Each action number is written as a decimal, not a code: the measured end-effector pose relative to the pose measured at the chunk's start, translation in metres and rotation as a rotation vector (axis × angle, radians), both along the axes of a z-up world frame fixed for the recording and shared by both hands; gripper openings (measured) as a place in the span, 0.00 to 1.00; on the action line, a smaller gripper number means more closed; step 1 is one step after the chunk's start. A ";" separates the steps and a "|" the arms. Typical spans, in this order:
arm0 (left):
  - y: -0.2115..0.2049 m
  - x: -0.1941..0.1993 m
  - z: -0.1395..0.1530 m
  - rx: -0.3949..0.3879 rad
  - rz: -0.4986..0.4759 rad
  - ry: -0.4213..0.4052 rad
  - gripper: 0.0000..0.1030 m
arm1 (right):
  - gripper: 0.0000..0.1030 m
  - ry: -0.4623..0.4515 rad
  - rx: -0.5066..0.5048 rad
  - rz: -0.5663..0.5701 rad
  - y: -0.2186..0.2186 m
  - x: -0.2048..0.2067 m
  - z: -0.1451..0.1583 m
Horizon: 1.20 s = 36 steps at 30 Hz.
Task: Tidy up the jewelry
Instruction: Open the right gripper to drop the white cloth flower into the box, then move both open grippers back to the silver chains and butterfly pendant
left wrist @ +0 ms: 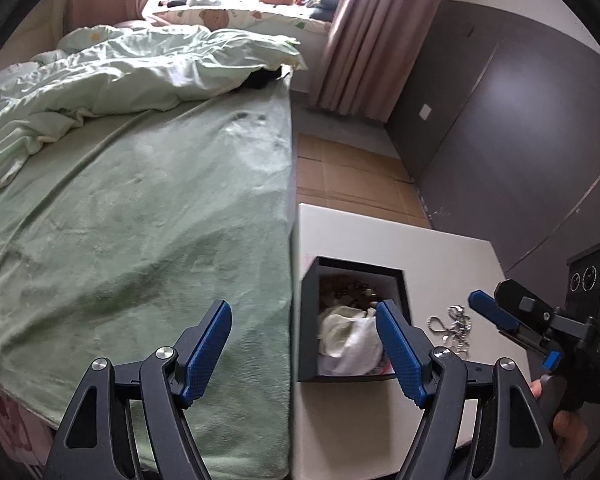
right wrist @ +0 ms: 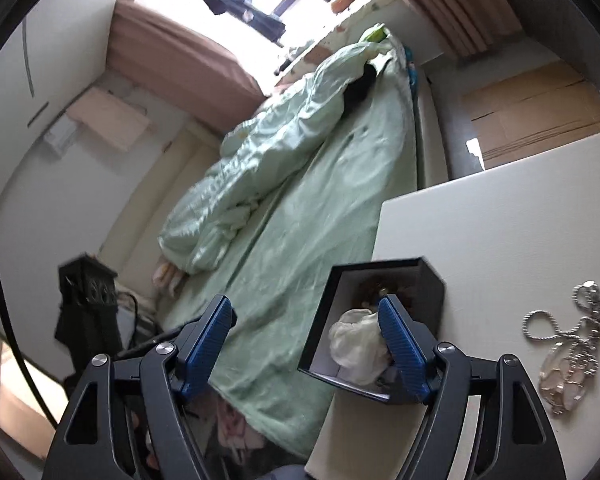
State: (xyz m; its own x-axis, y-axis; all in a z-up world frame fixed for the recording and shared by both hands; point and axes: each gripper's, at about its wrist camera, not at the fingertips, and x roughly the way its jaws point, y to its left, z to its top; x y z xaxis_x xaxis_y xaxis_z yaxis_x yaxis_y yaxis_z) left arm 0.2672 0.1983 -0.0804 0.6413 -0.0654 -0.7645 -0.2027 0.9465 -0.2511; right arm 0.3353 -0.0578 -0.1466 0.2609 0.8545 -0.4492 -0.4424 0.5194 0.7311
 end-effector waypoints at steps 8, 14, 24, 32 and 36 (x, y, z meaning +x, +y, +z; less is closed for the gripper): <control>-0.044 -0.010 0.017 0.051 -0.055 -0.100 0.73 | 0.74 -0.051 -0.086 -0.128 -0.066 -0.013 0.012; -0.088 -0.016 0.022 0.061 -0.149 -0.149 0.73 | 0.74 -0.123 -0.215 -0.225 -0.107 -0.023 0.021; -0.133 -0.010 0.015 0.048 -0.205 -0.117 0.73 | 0.85 -0.125 -0.268 -0.239 -0.146 -0.033 0.029; -0.177 0.004 -0.002 0.035 -0.281 0.010 0.73 | 1.00 -0.090 -0.279 -0.310 -0.172 -0.044 0.033; -0.189 0.016 -0.009 0.019 -0.300 0.036 0.73 | 1.00 -0.042 -0.289 -0.320 -0.186 -0.043 0.022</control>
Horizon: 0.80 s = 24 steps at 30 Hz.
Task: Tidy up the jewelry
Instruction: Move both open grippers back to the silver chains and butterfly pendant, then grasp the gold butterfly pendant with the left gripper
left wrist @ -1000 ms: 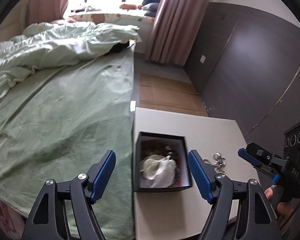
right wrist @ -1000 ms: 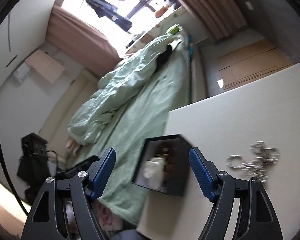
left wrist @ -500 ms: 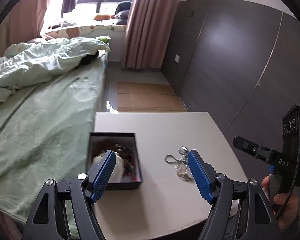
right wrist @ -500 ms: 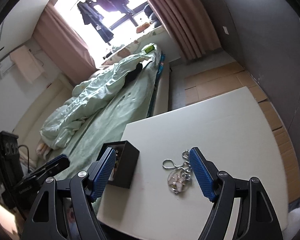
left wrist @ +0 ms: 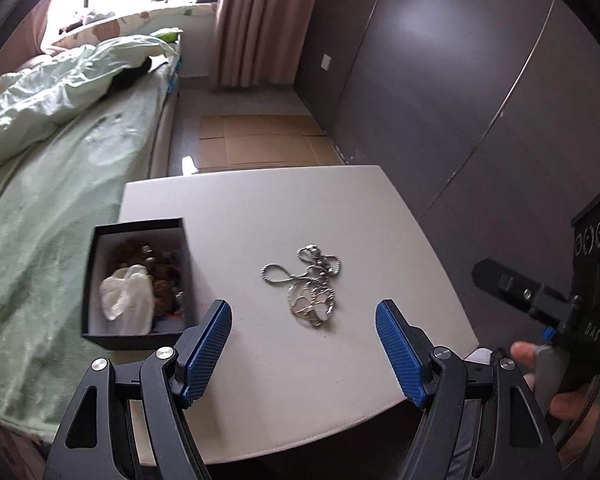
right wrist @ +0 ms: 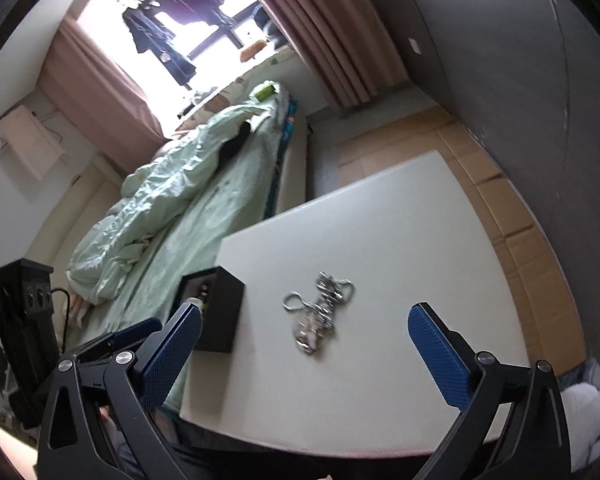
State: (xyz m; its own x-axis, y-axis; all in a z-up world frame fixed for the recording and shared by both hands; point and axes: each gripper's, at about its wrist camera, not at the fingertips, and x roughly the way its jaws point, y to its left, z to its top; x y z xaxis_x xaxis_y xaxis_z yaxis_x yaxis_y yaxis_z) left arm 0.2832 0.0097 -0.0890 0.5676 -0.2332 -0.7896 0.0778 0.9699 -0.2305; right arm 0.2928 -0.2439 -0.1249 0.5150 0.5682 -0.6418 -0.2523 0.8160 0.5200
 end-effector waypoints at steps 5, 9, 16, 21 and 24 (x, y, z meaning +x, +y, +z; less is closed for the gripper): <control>-0.015 0.019 -0.012 0.011 -0.047 0.035 0.68 | 1.00 0.071 0.062 -0.049 -0.021 0.003 -0.018; -0.024 0.039 -0.030 0.010 -0.096 0.100 0.59 | 1.00 0.079 0.103 -0.083 -0.034 0.005 -0.023; -0.035 0.068 -0.064 0.020 -0.167 0.201 0.48 | 1.00 0.137 0.144 -0.121 -0.044 0.014 -0.040; -0.044 0.079 -0.079 0.040 -0.190 0.239 0.40 | 0.99 0.154 0.160 -0.113 -0.045 0.021 -0.048; -0.047 0.083 -0.086 0.086 -0.190 0.244 0.40 | 0.99 0.180 0.171 -0.124 -0.047 0.024 -0.054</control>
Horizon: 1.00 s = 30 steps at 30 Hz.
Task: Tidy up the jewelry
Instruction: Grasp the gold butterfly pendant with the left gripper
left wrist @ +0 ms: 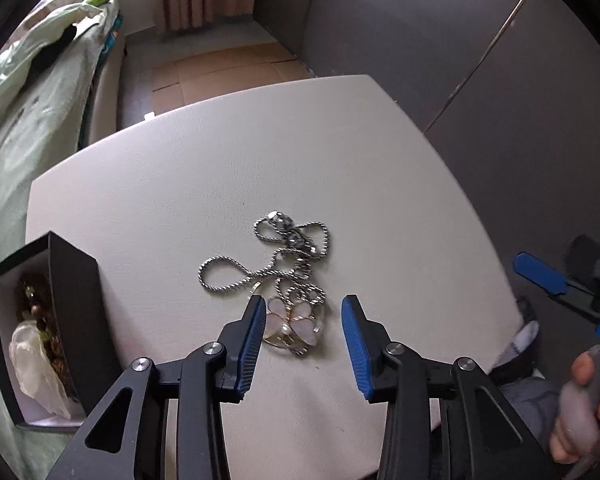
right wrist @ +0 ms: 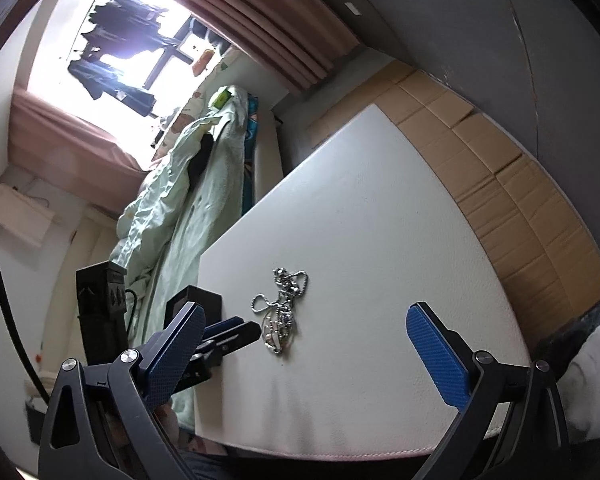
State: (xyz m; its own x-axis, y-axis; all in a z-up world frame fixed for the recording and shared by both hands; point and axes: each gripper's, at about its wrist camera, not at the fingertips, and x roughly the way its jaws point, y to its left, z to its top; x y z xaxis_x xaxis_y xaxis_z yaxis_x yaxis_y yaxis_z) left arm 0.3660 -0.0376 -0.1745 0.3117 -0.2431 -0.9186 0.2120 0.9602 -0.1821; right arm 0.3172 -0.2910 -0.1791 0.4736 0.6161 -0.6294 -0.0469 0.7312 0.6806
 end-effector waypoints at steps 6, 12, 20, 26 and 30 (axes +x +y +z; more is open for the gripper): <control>-0.003 0.005 -0.017 0.031 -0.014 0.031 0.40 | 0.99 0.020 0.015 0.002 0.001 0.005 -0.008; -0.005 0.009 -0.023 0.046 -0.032 0.032 0.40 | 0.99 0.035 0.007 0.005 0.004 0.008 -0.012; -0.009 0.009 -0.028 0.072 -0.044 0.021 0.39 | 0.99 0.036 -0.007 0.016 0.013 0.009 -0.014; 0.003 0.006 -0.023 0.016 -0.024 0.022 0.29 | 0.92 0.034 -0.029 0.036 0.025 0.010 -0.013; 0.015 0.002 -0.005 -0.020 0.007 -0.026 0.28 | 0.88 0.046 -0.040 0.052 0.034 0.011 -0.016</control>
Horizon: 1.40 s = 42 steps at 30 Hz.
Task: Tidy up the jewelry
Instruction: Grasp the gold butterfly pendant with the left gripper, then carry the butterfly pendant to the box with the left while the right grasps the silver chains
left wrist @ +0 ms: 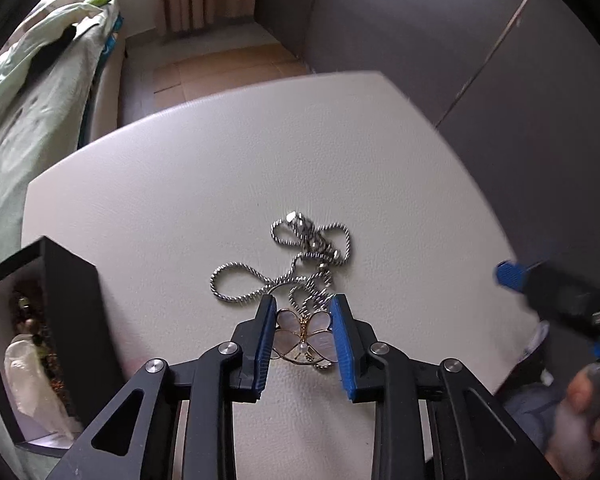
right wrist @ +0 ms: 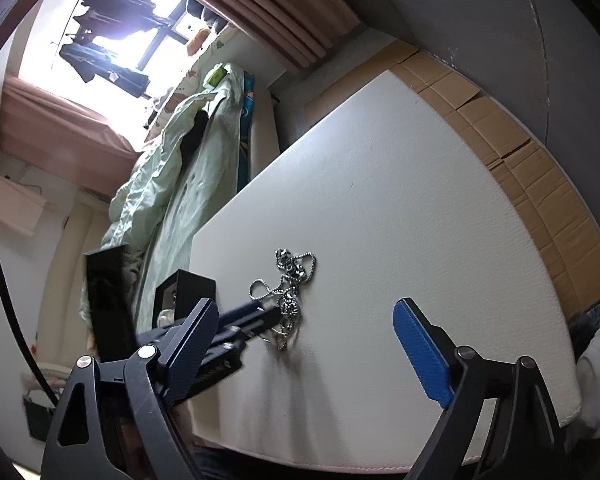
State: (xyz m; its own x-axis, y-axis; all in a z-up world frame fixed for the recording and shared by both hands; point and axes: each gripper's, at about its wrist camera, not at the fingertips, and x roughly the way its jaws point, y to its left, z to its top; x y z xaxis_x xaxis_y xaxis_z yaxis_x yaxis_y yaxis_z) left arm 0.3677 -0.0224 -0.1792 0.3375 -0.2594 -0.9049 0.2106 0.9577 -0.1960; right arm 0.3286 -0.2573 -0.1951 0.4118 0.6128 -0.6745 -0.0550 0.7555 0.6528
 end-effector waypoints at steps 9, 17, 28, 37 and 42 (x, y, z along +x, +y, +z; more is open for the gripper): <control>0.031 -0.009 0.036 -0.137 0.066 -0.088 0.28 | 0.72 0.013 -0.063 0.050 0.019 0.005 -0.007; 0.056 -0.017 0.062 -0.150 0.117 -0.171 0.28 | 0.62 0.005 -0.130 0.116 0.049 0.010 -0.015; 0.111 -0.022 0.072 -0.157 0.222 -0.209 0.29 | 0.62 -0.107 -0.355 0.182 0.100 0.038 -0.017; 0.152 -0.029 0.070 -0.150 0.319 -0.215 0.29 | 0.32 -0.122 -0.544 0.245 0.127 0.055 -0.025; 0.163 -0.036 0.064 -0.142 0.348 -0.198 0.29 | 0.15 -0.114 -0.506 0.253 0.118 0.050 -0.023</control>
State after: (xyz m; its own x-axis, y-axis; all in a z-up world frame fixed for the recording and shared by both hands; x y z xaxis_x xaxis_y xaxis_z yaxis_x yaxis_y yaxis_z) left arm 0.3317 0.1409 -0.1156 0.5908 -0.2163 -0.7773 -0.0737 0.9449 -0.3190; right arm 0.3784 -0.1396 -0.2186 0.3813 0.3142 -0.8694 -0.3236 0.9263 0.1929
